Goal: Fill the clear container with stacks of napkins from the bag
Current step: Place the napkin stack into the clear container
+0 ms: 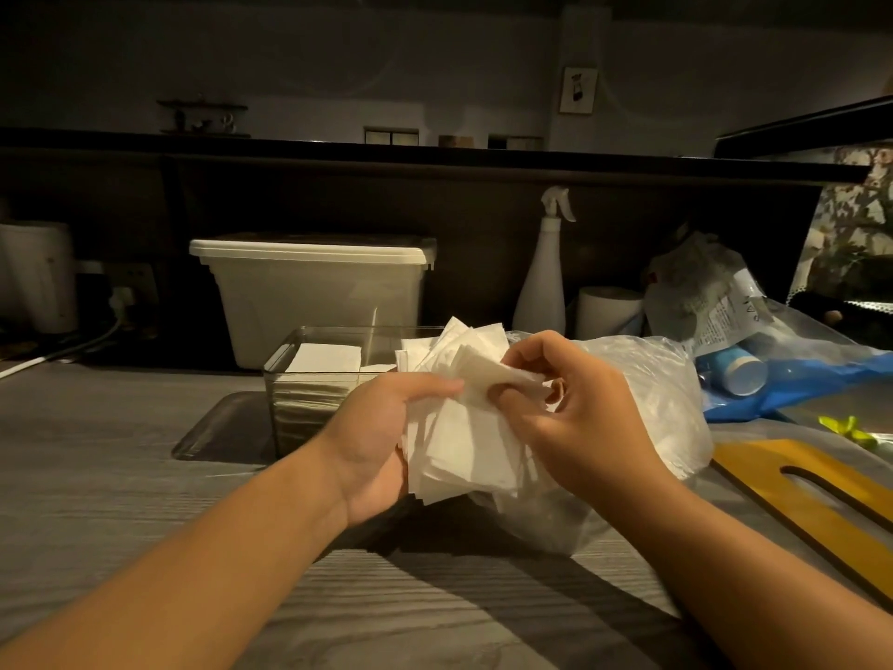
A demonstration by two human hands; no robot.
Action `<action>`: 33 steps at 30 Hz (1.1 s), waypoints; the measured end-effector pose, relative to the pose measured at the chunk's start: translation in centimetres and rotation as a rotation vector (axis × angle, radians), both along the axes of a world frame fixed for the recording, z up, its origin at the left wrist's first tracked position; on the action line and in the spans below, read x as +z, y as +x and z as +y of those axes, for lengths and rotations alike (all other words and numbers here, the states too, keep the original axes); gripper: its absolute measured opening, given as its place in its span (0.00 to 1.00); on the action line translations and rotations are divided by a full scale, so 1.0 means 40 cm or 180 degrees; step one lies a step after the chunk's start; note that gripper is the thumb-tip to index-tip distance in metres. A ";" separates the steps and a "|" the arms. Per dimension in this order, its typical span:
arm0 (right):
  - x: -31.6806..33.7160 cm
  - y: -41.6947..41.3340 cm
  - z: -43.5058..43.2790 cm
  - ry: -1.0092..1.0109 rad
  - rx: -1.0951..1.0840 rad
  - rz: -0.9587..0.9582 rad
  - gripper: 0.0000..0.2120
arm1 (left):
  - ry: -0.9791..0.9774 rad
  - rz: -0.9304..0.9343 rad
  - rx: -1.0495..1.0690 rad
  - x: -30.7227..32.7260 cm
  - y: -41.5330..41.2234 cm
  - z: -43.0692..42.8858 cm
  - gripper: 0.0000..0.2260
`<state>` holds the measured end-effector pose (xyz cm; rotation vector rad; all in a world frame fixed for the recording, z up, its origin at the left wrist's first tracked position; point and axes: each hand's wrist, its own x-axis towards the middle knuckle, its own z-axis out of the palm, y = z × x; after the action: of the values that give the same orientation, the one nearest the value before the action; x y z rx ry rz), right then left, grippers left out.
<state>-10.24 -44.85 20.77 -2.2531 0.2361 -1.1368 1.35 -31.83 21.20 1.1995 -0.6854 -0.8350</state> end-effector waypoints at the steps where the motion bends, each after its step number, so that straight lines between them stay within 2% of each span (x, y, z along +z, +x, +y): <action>1: -0.001 0.001 -0.002 0.0063 -0.0032 -0.0026 0.10 | -0.0012 0.0137 -0.0029 0.002 0.000 0.001 0.16; 4: -0.001 0.002 -0.010 0.0273 -0.0051 -0.0097 0.07 | -0.0030 0.0278 0.0053 0.002 0.005 0.000 0.09; 13: 0.037 -0.010 -0.048 0.1934 0.0657 -0.0581 0.04 | -0.0150 0.0236 0.0331 0.014 0.014 0.003 0.06; 15: 0.039 -0.011 -0.048 0.2087 0.0779 -0.0571 0.02 | -0.0131 0.0234 0.0335 0.015 0.012 0.004 0.06; 18: 0.037 -0.010 -0.038 0.1882 0.0818 -0.0473 0.08 | -0.0079 0.0264 0.0307 0.013 0.011 0.006 0.06; 23: 0.027 -0.011 -0.018 0.1262 0.0797 -0.0246 0.08 | -0.0014 0.0207 0.0254 0.008 0.002 0.004 0.08; 27: 0.019 -0.008 -0.007 0.0833 0.0575 -0.0094 0.07 | 0.0007 0.0143 0.0281 0.002 -0.004 -0.003 0.14; 31: 0.009 0.001 -0.005 0.0445 0.0271 0.0093 0.10 | -0.0045 0.0092 0.0106 0.004 -0.007 -0.002 0.17; 33: 0.004 0.001 -0.005 0.0307 0.0161 0.0104 0.10 | -0.0041 -0.0088 -0.0011 0.007 -0.015 0.000 0.15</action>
<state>-10.19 -45.05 20.92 -2.1817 0.2405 -1.0410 0.76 -31.82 21.48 1.2003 -0.7147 -0.8170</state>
